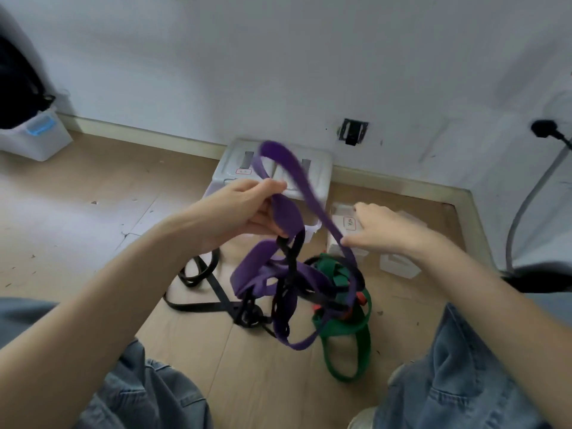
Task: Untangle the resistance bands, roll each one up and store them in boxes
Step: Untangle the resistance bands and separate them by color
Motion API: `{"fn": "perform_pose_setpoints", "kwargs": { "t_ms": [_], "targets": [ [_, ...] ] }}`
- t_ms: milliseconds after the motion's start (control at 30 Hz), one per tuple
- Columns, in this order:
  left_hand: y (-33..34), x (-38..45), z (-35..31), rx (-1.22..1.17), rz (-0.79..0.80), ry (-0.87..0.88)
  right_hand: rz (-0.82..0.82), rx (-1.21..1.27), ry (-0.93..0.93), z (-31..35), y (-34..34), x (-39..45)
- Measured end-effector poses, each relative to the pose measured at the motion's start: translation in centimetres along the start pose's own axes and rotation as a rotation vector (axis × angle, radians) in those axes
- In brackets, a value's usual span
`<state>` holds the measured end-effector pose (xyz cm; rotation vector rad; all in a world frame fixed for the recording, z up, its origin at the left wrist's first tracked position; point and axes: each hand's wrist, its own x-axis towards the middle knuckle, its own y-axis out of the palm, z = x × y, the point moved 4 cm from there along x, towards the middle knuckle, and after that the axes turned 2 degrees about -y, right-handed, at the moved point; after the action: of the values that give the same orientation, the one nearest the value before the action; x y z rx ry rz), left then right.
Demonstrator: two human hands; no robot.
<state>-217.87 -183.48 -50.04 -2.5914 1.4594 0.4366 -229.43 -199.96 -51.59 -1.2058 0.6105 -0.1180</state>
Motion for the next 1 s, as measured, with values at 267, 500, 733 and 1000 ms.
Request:
{"fn": "perform_pose_setpoints", "kwargs": {
  "t_ms": [267,500,733,1000],
  "targets": [
    [1.3,-1.0,-2.8,-0.469,0.041,0.045,0.069,0.36,-0.527,5.6,4.6,-0.6],
    [-3.7,0.1,-1.5,-0.176,-0.279,-0.05,-0.313,0.695,-0.121,3.0,0.7,0.9],
    [3.4,-0.2,3.3,0.062,0.1,-0.143,-0.308,0.97,-0.255,5.2,-0.8,-0.8],
    [2.7,0.9,3.4,0.293,-0.123,-0.044,-0.544,0.87,-0.273,3.0,-3.3,-1.4]
  ]
}}
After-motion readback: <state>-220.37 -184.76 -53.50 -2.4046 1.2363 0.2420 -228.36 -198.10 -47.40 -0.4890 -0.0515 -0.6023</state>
